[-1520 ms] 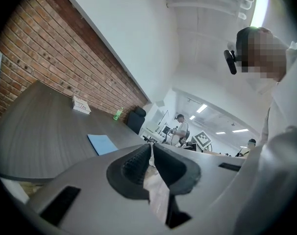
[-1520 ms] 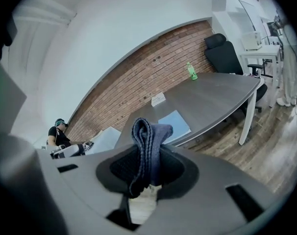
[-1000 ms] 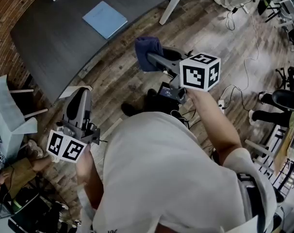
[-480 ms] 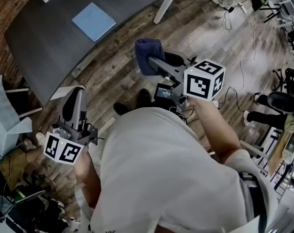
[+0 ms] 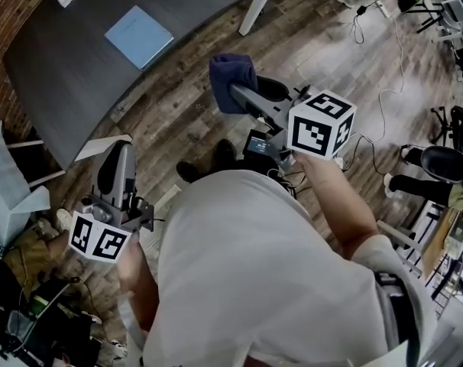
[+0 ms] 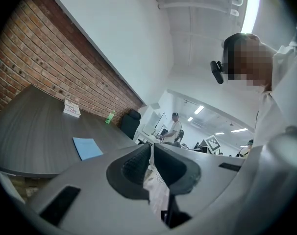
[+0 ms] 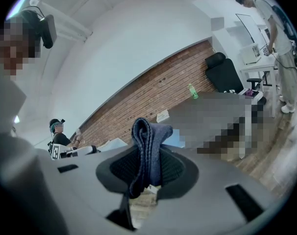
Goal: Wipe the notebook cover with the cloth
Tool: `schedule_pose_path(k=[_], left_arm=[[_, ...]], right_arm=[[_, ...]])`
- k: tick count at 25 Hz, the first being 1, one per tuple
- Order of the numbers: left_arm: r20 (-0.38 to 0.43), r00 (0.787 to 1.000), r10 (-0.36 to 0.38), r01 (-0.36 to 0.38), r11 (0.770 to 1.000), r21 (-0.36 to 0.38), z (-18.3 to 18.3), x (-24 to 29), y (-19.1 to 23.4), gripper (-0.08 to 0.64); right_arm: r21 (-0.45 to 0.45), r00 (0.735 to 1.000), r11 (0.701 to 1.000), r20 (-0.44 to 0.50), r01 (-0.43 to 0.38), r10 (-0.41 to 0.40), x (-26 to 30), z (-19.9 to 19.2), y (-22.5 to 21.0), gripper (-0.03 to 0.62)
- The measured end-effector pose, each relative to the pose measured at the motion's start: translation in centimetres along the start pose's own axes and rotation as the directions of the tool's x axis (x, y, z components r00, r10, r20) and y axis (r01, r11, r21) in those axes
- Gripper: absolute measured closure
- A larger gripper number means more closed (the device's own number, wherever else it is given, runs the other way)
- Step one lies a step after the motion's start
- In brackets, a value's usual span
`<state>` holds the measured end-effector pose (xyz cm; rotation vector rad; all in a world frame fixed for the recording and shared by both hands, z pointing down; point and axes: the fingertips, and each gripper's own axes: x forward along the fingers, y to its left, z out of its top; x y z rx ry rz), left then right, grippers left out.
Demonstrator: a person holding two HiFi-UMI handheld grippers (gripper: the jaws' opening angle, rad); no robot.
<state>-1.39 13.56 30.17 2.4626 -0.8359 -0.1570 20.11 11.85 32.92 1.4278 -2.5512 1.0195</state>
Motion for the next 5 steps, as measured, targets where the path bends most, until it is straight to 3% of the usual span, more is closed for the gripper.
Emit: schedule_pose_path(k=[5], left_arm=[[-0.004, 1.0, -0.005, 0.005, 1.0, -0.014, -0.52, 0.75, -0.64, 0.52]], right_arm=[[0.001, 1.0, 1.0, 0.004, 0.008, -0.008, -0.65, 0.35, -0.78, 0.489]])
